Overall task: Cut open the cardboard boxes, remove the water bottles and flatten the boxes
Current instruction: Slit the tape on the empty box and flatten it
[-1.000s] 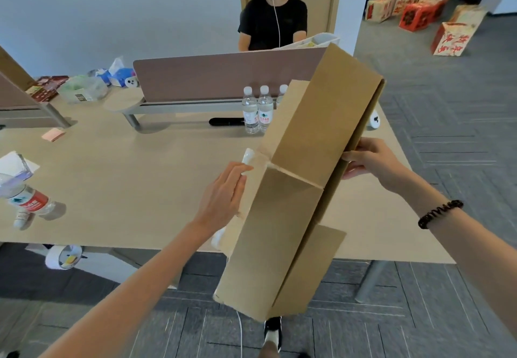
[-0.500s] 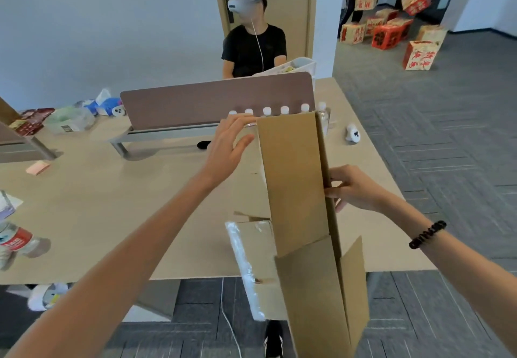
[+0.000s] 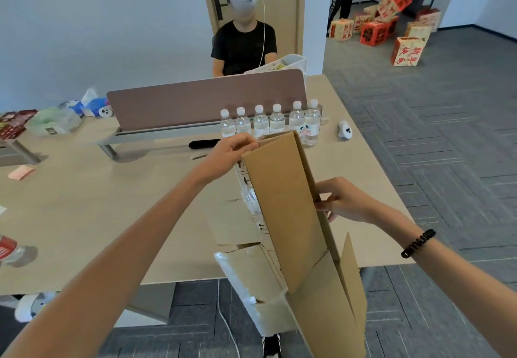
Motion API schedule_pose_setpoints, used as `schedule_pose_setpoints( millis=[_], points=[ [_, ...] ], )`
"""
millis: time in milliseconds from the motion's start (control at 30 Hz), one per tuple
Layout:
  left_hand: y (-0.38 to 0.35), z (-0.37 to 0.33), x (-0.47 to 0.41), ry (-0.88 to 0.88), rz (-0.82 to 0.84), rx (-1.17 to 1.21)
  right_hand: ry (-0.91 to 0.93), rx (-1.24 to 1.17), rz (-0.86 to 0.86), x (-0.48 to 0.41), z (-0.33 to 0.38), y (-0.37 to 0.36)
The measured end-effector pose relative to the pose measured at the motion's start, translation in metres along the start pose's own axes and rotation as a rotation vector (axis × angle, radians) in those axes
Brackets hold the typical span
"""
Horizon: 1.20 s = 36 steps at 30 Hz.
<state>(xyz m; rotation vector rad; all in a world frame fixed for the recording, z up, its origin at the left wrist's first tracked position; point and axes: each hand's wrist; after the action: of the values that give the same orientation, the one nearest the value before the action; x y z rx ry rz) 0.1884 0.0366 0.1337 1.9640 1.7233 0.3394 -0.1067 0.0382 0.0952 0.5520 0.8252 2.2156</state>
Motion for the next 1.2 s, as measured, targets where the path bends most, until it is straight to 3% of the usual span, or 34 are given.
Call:
schedule_pose_setpoints(
  millis=[367, 467, 600, 767, 933, 1067, 1200],
  points=[
    [0.004, 0.015, 0.029, 0.073, -0.037, 0.2, -0.008, -0.038, 0.116, -0.02, 0.008, 0.022],
    [0.002, 0.017, 0.033, 0.054, -0.027, 0.214, 0.062, -0.186, -0.032, -0.028, 0.022, 0.027],
    [-0.004, 0.02, 0.036, 0.07, -0.015, 0.15, 0.135, -0.102, -0.311, -0.037, 0.048, 0.03],
    [-0.007, 0.021, 0.037, 0.067, -0.033, 0.095, 0.15, 0.139, -0.137, -0.047, 0.073, 0.029],
    [-0.006, 0.02, 0.042, 0.072, -0.059, 0.054, 0.053, 0.326, 0.006, -0.051, 0.082, 0.04],
    [-0.01, 0.017, 0.046, 0.039, -0.046, -0.012, 0.04, 0.32, 0.195, -0.051, 0.083, 0.056],
    [-0.011, 0.013, 0.044, 0.04, -0.078, -0.075, 0.067, 0.344, 0.207, -0.052, 0.08, 0.064]
  ],
)
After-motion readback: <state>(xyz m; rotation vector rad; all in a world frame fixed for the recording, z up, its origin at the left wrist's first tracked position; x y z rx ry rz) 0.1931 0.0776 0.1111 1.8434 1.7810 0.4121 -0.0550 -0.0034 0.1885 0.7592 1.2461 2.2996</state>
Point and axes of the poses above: each hand's wrist, its own x-axis away from the middle knuckle, its own y-axis out of the back of the hand, z = x × y, and after that the axes turned 5 degrees about x, right-handed
